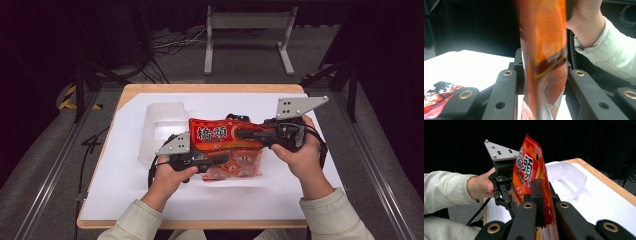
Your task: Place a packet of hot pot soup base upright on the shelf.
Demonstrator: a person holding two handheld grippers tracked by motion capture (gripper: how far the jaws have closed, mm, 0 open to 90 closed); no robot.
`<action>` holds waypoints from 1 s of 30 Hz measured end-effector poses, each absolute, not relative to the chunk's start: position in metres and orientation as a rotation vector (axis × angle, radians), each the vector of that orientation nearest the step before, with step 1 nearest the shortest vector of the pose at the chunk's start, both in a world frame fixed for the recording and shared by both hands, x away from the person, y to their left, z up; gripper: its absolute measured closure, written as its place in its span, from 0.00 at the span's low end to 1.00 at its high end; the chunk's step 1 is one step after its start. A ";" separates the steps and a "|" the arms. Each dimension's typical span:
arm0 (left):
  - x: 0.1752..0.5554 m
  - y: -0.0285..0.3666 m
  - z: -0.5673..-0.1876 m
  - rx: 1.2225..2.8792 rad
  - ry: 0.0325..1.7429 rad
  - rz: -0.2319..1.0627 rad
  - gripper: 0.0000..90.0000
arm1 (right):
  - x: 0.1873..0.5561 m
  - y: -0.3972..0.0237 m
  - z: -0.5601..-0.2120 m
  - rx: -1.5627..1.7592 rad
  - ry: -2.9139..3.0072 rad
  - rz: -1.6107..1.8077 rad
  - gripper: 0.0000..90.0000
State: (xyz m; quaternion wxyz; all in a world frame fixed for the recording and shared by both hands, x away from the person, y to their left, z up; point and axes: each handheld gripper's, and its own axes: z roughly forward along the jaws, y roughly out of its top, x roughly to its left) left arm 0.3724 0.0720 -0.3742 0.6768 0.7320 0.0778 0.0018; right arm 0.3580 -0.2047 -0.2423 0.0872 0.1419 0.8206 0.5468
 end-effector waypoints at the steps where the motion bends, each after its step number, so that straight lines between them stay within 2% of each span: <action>1: 0.372 0.072 -0.374 1.645 0.175 0.004 0.79 | 0.358 -0.205 -0.242 0.423 2.444 1.628 1.00; 20: 0.369 0.075 -0.370 1.681 0.210 0.034 0.79 | 0.359 -0.205 -0.246 0.433 2.429 1.610 0.98; 24: 0.368 0.076 -0.367 1.687 0.219 0.049 0.79 | 0.359 -0.207 -0.244 0.444 2.400 1.607 0.91; 30: 0.370 0.080 -0.361 1.683 0.234 0.073 0.79 | 0.358 -0.217 -0.245 0.502 2.336 1.617 0.73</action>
